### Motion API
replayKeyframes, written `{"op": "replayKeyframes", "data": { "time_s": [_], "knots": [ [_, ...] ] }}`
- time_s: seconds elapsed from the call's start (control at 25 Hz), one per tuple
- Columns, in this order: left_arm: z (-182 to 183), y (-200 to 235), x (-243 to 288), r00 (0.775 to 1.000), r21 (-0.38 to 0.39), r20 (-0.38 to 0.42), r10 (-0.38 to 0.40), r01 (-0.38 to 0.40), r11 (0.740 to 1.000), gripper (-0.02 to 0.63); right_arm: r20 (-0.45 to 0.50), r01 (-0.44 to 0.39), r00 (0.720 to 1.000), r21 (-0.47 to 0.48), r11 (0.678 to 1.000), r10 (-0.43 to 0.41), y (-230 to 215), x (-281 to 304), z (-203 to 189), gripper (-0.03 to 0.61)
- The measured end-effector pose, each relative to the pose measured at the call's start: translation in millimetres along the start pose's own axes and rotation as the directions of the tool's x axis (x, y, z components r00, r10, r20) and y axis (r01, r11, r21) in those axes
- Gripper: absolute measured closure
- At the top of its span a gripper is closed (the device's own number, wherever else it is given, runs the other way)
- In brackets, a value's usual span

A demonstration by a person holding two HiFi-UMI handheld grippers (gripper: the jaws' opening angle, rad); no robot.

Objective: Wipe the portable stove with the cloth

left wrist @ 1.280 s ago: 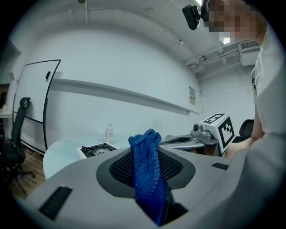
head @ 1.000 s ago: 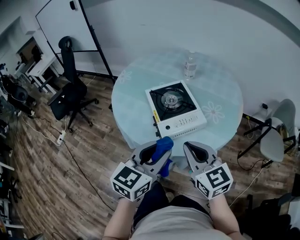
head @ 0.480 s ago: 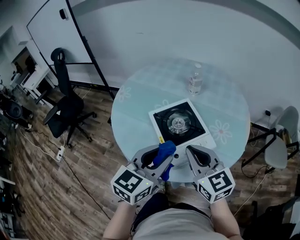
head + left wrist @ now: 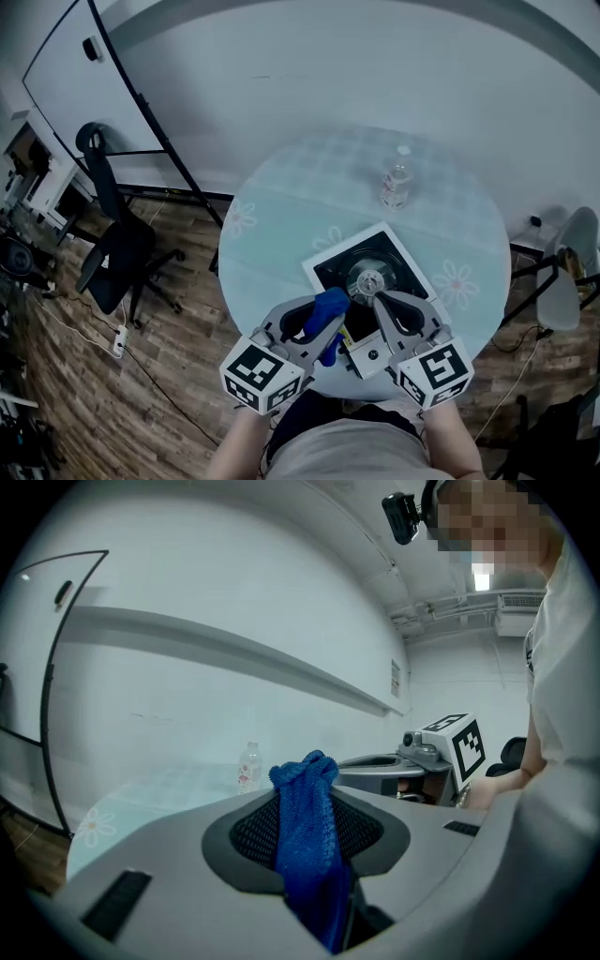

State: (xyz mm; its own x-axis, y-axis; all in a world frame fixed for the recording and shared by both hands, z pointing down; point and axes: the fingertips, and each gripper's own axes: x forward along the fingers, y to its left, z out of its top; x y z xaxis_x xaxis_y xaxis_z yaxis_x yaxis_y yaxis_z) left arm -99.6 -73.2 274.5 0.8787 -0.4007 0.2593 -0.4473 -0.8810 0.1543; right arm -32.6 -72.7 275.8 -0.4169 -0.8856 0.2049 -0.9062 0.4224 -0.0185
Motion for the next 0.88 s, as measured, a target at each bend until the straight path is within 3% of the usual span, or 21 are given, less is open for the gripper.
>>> {"op": "replayKeyframes", "data": {
  "time_s": [0.36,0.88],
  "knots": [
    [-3.1,44.9,23.3,0.997,-0.002,-0.044,-0.065,0.065,0.998,0.469,-0.028,0.051,0.998,0.018,0.999,-0.050,-17.1,41.5,-1.5,0.557],
    [-17.0,58.8,47.0,0.991,-0.028,-0.098,-0.091,0.089,0.996,0.469,-0.071,0.034,0.997,0.032,0.999,-0.032,-26.9,59.9,-14.5,0.557]
  ]
}}
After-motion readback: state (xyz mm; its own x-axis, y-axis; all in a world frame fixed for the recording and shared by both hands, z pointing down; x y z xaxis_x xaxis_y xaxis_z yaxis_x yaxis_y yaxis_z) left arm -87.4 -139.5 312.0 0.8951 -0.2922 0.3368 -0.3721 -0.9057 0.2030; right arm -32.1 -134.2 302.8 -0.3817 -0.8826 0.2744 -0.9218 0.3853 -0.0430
